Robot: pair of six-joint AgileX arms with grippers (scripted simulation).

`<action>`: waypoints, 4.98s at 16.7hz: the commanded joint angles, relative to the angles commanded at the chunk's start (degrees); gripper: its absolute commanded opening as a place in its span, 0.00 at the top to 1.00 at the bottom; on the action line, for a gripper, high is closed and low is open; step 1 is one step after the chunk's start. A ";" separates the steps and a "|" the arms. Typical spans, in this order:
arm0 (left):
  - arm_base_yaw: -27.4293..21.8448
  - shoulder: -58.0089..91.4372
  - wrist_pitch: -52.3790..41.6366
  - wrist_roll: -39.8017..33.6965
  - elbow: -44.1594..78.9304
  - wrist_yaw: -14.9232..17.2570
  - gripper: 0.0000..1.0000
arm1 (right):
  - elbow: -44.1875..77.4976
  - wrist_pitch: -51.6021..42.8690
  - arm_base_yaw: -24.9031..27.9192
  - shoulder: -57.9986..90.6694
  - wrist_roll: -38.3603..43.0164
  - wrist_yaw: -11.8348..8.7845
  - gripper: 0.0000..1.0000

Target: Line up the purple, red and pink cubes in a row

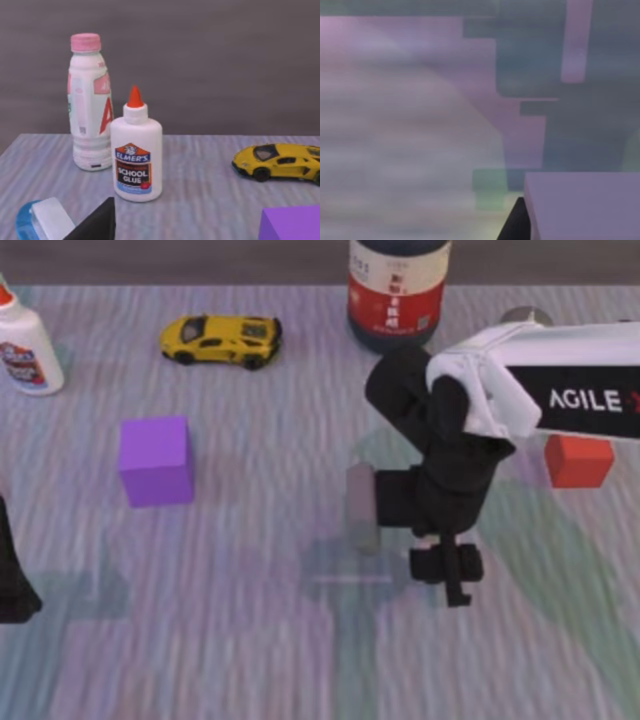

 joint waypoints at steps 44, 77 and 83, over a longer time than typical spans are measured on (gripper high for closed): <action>0.00 0.00 0.00 0.00 0.00 0.00 0.00 | 25.77 -20.73 -18.61 7.89 42.81 1.10 0.00; 0.00 0.00 0.00 0.00 0.00 0.00 0.00 | 20.45 -5.06 -27.64 16.31 61.53 1.53 0.60; 0.00 0.00 0.00 0.00 0.00 0.00 0.00 | 20.45 -5.06 -27.64 16.31 61.53 1.53 1.00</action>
